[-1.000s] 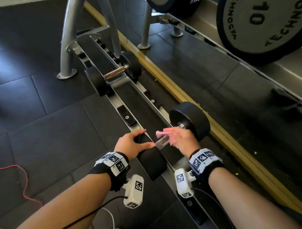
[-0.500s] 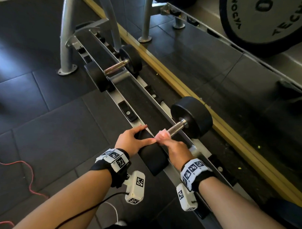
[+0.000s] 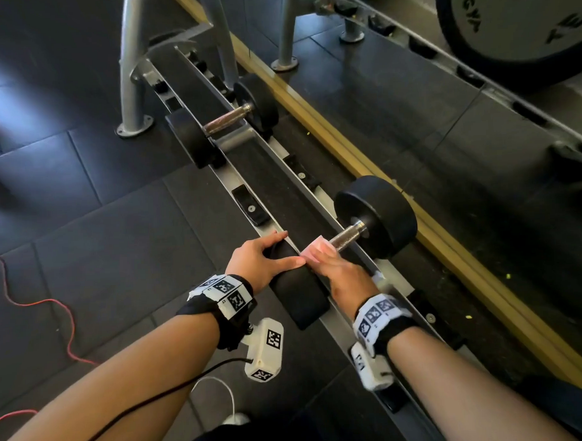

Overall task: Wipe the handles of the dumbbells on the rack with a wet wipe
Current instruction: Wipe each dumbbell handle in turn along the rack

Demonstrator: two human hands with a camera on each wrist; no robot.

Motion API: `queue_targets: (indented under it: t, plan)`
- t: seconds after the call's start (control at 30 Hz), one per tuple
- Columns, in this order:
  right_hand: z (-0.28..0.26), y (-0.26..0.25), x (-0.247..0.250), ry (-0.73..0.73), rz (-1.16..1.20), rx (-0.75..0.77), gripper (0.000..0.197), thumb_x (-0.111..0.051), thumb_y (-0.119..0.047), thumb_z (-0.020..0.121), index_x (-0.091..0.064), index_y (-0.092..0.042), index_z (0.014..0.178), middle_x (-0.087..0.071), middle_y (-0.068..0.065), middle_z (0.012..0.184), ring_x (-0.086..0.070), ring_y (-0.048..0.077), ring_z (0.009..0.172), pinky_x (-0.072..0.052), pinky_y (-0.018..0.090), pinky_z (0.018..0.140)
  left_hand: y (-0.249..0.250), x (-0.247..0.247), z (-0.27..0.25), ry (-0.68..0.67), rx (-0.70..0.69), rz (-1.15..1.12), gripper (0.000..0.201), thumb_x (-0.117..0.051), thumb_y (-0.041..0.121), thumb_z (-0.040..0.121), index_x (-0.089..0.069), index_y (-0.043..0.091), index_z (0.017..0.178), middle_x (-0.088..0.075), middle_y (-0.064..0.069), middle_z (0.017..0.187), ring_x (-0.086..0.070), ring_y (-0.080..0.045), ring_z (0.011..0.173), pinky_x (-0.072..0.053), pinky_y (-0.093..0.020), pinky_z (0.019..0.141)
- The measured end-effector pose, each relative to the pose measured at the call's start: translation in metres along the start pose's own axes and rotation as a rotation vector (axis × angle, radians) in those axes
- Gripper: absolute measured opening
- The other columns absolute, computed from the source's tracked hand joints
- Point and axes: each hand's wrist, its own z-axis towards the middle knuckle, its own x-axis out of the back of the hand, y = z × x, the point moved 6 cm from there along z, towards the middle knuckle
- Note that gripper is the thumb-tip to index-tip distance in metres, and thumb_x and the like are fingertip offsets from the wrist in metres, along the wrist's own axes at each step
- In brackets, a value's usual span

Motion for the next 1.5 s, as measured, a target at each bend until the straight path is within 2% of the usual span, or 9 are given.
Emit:
queue_targets:
  t: [0.3, 0.53, 0.67, 0.73, 0.83, 0.93, 1.0, 1.13, 1.5]
  plan:
    - [0.000, 0.008, 0.016, 0.058, -0.086, -0.014, 0.073, -0.035, 0.015, 0.083, -0.044, -0.024, 0.145, -0.034, -0.001, 0.156, -0.024, 0.008, 0.144, -0.012, 0.022, 0.121, 0.002, 0.000, -0.002, -0.031, 0.028, -0.013, 0.078, -0.082, 0.057, 0.067, -0.052, 0.044, 0.138, -0.051, 0.013, 0.146, -0.051, -0.013, 0.130, -0.040, -0.030, 0.110]
    - [0.007, 0.021, 0.045, 0.056, -0.188, -0.066, 0.073, -0.049, 0.013, 0.084, -0.043, -0.034, 0.140, -0.035, -0.011, 0.150, -0.046, 0.010, 0.133, -0.042, 0.031, 0.109, 0.002, 0.000, -0.002, -0.034, 0.045, -0.018, 0.079, -0.081, 0.059, 0.066, -0.051, 0.045, 0.138, -0.051, 0.013, 0.145, -0.052, -0.014, 0.130, -0.042, -0.030, 0.109]
    - [-0.011, 0.011, 0.013, -0.086, 0.052, -0.145, 0.050, -0.025, -0.028, 0.102, -0.035, -0.024, 0.151, -0.037, -0.002, 0.153, -0.036, -0.001, 0.135, -0.025, 0.016, 0.114, 0.002, 0.001, -0.001, -0.052, 0.069, 0.009, 0.079, -0.082, 0.058, 0.066, -0.051, 0.046, 0.138, -0.055, 0.009, 0.142, -0.053, -0.016, 0.128, -0.042, -0.029, 0.105]
    - [-0.030, 0.014, 0.000, -0.122, 0.156, -0.222, 0.043, -0.022, -0.045, 0.104, -0.041, -0.046, 0.143, -0.064, -0.012, 0.114, -0.057, -0.006, 0.100, -0.038, 0.010, 0.092, 0.005, 0.002, 0.002, -0.073, 0.086, 0.042, 0.080, -0.083, 0.057, 0.066, -0.051, 0.044, 0.138, -0.056, 0.006, 0.141, -0.054, -0.018, 0.128, -0.042, -0.031, 0.106]
    - [-0.049, 0.050, 0.005, 0.166, 0.524, -0.604, 0.024, -0.049, -0.041, 0.099, -0.067, -0.047, 0.113, -0.068, -0.016, 0.079, -0.066, 0.000, 0.072, -0.049, 0.012, 0.063, 0.009, 0.003, 0.004, -0.108, 0.114, 0.074, 0.084, -0.084, 0.056, 0.066, -0.050, 0.041, 0.141, -0.055, 0.003, 0.142, -0.053, -0.021, 0.129, -0.042, -0.034, 0.105]
    - [-0.053, 0.074, 0.002, 0.428, 1.089, -0.956, 0.027, -0.075, -0.020, 0.074, -0.076, -0.012, 0.100, -0.075, 0.010, 0.094, -0.071, 0.026, 0.085, -0.058, 0.041, 0.078, 0.011, 0.004, 0.005, -0.119, 0.116, 0.069, 0.084, -0.084, 0.056, 0.065, -0.050, 0.042, 0.140, -0.055, 0.003, 0.143, -0.052, -0.022, 0.130, -0.042, -0.034, 0.106]
    - [-0.040, 0.072, 0.000, 0.441, 1.223, -0.987, 0.050, -0.087, -0.021, 0.050, -0.077, -0.012, 0.098, -0.076, 0.012, 0.095, -0.071, 0.028, 0.090, -0.056, 0.040, 0.080, 0.009, 0.004, 0.005, -0.104, 0.105, 0.057, 0.082, -0.084, 0.056, 0.065, -0.051, 0.042, 0.139, -0.053, 0.006, 0.144, -0.051, -0.019, 0.132, -0.041, -0.033, 0.107]
    - [-0.015, 0.064, -0.003, 0.623, 1.279, -0.918, 0.034, -0.059, -0.009, 0.094, -0.067, -0.017, 0.126, -0.077, 0.007, 0.089, -0.075, 0.024, 0.081, -0.058, 0.028, 0.069, 0.008, 0.004, 0.006, -0.089, 0.084, 0.061, 0.082, -0.083, 0.059, 0.064, -0.052, 0.044, 0.138, -0.048, 0.012, 0.149, -0.047, -0.017, 0.136, -0.038, -0.029, 0.108]
    - [-0.015, 0.030, -0.017, 0.811, 1.656, -0.942, 0.025, -0.068, -0.026, 0.092, -0.072, -0.009, 0.110, -0.075, 0.015, 0.102, -0.074, 0.028, 0.091, -0.058, 0.036, 0.072, 0.008, 0.006, 0.006, -0.092, 0.057, 0.075, 0.079, -0.083, 0.059, 0.066, -0.052, 0.045, 0.137, -0.043, 0.018, 0.151, -0.046, -0.014, 0.136, -0.037, -0.028, 0.109]
